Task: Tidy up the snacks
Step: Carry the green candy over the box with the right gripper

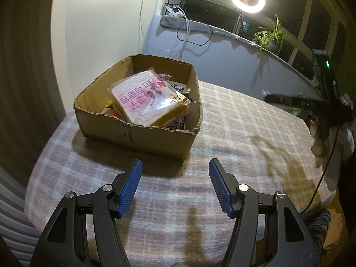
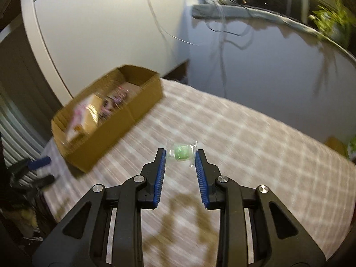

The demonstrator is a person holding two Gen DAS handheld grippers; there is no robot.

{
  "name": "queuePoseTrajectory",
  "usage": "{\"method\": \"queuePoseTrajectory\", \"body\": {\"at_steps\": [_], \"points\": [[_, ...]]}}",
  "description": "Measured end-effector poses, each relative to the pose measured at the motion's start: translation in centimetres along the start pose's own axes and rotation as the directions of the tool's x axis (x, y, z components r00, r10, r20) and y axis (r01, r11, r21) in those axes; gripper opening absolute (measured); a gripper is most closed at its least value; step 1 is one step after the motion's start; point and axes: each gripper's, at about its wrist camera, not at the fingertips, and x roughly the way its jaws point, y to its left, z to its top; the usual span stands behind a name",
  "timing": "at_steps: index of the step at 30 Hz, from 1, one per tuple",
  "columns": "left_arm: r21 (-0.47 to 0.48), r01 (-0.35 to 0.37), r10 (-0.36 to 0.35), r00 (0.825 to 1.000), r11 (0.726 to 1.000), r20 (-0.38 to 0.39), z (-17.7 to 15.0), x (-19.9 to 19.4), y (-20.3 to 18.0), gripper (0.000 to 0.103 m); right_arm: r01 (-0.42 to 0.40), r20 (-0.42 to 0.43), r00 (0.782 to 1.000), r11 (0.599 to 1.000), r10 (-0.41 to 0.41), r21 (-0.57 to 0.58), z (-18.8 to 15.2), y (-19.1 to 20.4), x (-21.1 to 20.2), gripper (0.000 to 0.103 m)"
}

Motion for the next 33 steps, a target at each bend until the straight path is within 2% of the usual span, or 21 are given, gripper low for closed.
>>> {"method": "queuePoseTrajectory", "body": {"at_steps": [7,16,33], "points": [[0.003,-0.015,0.015,1.000,1.000,0.012,0.4,-0.2,0.5,0.062,-0.079,0.002,0.997,0.994,0.079,-0.078,4.1,4.3,3.0,0.028],[0.001,-0.029,0.029,1.000,1.000,0.008,0.7,0.0,1.0,0.062,-0.128,-0.036,0.992,0.983,0.124,-0.132,6.0,7.9,7.0,0.028],[0.003,-0.028,0.028,1.000,1.000,0.005,1.2,0.5,1.3,0.062,-0.136,-0.071,0.989,0.983,0.128,-0.122,9.2,8.3,12.0,0.028]]}}
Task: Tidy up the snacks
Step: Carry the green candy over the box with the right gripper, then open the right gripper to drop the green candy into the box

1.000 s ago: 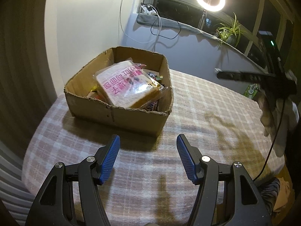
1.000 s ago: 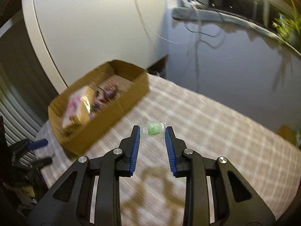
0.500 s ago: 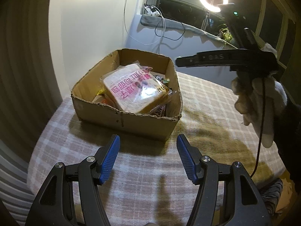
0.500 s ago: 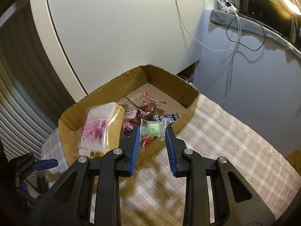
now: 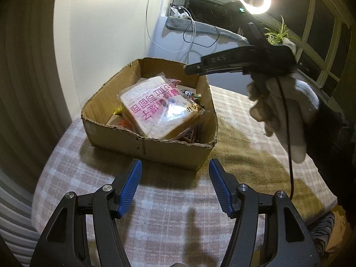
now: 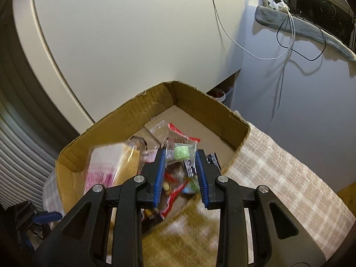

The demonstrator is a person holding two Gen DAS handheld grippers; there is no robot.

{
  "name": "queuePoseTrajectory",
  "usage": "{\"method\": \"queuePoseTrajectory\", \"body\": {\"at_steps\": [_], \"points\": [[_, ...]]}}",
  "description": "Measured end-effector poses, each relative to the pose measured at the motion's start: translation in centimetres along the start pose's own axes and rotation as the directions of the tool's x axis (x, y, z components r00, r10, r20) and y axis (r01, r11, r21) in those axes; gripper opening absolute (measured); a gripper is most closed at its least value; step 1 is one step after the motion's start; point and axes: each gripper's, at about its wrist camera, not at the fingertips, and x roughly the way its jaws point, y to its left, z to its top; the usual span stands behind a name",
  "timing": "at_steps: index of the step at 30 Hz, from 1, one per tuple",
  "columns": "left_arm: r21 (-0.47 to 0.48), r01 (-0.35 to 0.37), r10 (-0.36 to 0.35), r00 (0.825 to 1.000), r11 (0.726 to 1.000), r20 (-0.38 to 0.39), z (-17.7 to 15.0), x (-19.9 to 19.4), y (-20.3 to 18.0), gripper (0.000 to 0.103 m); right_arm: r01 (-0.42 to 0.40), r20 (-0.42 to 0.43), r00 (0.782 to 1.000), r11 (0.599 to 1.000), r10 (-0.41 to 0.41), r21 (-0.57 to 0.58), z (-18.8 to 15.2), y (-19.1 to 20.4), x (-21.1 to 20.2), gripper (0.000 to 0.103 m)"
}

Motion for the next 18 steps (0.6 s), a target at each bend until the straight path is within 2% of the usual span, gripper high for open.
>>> {"method": "queuePoseTrajectory", "body": {"at_steps": [13,14,17,18], "points": [[-0.002,-0.007,0.007,1.000,1.000,-0.002,0.5,0.4,0.1,0.062,-0.002,-0.022,1.000,1.000,0.002,0.008,1.2,-0.3,2.2,0.031],[-0.002,-0.008,0.008,1.000,1.000,-0.002,0.5,0.4,0.1,0.062,0.000,-0.021,1.000,1.000,0.000,0.009,1.2,-0.3,2.3,0.036],[-0.002,-0.007,0.007,1.000,1.000,-0.001,0.5,0.4,0.1,0.062,0.010,-0.001,1.000,1.000,-0.010,0.007,1.2,-0.1,1.8,0.066],[-0.001,-0.008,0.008,1.000,1.000,0.000,0.6,0.3,0.1,0.062,0.009,0.007,1.000,1.000,-0.009,0.005,1.1,-0.1,1.6,0.069]]}}
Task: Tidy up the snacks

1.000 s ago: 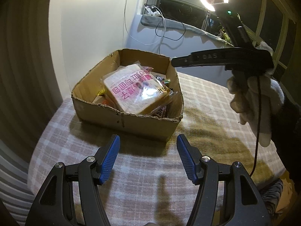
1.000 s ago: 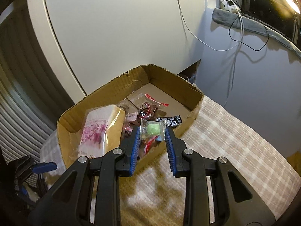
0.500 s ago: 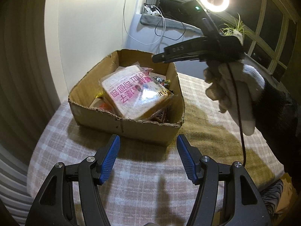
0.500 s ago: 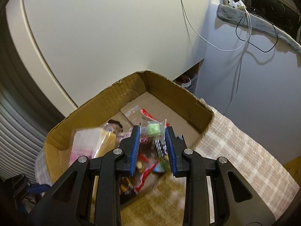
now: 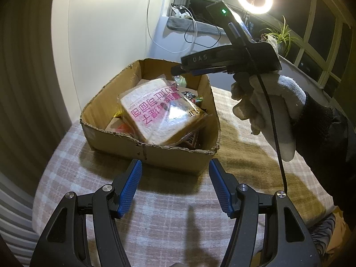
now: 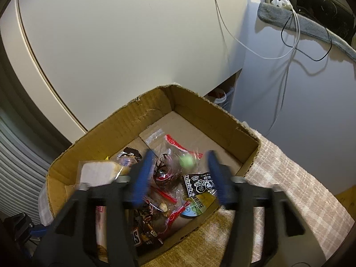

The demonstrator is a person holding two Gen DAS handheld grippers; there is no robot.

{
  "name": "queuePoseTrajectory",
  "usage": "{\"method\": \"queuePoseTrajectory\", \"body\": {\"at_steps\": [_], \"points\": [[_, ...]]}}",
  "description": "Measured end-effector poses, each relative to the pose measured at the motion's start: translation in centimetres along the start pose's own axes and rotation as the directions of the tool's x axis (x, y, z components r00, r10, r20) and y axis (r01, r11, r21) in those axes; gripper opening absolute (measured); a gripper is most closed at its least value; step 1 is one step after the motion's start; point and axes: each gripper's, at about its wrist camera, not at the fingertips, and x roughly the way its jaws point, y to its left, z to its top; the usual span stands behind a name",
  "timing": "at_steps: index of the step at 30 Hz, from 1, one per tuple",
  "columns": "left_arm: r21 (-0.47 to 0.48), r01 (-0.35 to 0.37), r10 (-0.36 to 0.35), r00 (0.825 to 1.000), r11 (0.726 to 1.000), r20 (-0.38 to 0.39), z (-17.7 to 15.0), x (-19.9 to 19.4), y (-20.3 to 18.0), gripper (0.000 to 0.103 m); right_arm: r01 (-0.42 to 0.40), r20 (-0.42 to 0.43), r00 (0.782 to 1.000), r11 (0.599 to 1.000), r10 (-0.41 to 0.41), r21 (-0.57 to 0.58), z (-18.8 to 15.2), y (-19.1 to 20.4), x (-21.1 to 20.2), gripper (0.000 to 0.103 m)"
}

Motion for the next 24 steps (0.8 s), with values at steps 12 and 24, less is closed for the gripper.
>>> {"method": "queuePoseTrajectory", "body": {"at_steps": [12,24], "points": [[0.007,-0.021,0.021,0.999,1.000,0.029,-0.1,-1.6,-0.6,0.069,-0.001,0.052,0.999,1.000,0.001,-0.013,-3.1,1.8,-5.3,0.074],[-0.027,-0.092,0.094,0.993,0.995,0.075,0.0,-3.8,-0.4,0.077,0.086,0.141,0.986,0.996,-0.088,0.021,-9.4,3.5,-12.2,0.094]]}}
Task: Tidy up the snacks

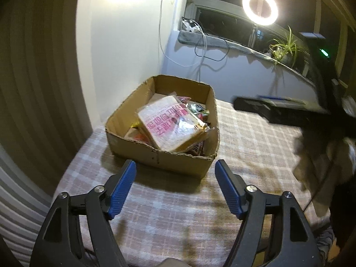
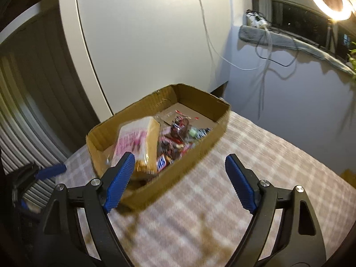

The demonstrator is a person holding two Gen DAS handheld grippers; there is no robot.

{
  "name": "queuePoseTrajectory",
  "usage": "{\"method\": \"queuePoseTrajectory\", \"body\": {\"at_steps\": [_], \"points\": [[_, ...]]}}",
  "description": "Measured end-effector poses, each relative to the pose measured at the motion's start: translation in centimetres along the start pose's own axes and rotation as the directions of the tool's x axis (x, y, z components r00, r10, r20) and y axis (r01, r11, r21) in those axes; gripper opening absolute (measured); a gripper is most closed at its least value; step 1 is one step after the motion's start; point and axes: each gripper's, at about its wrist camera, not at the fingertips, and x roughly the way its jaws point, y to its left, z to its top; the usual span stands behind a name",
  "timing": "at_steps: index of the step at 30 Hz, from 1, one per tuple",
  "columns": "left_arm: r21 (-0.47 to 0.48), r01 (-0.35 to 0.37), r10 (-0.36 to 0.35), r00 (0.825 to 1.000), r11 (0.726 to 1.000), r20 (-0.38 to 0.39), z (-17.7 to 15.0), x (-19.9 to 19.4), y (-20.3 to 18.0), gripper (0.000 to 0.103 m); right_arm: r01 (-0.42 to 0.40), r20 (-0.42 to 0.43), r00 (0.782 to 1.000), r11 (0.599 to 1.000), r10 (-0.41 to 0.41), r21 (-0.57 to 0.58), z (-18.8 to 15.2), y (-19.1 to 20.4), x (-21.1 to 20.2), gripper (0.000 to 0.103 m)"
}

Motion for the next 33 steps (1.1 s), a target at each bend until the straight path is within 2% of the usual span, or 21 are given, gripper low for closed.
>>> {"method": "queuePoseTrajectory", "body": {"at_steps": [5,12,33], "points": [[-0.016,-0.064,0.064,0.998,0.998,0.023,0.1,-0.6,0.3,0.080,0.064,0.027,0.998,0.998,-0.064,0.010,-2.5,0.2,-2.6,0.097],[-0.037,-0.101,0.103,0.994,0.994,0.039,0.3,-1.4,0.8,0.080,0.085,0.028,0.996,0.994,-0.087,0.069,-4.5,-0.4,-4.1,0.097],[-0.009,-0.114,0.114,0.992,0.993,0.052,0.4,-2.3,-0.5,0.080,0.090,0.038,0.995,0.993,-0.093,0.082,-5.2,-0.1,-5.6,0.097]]}}
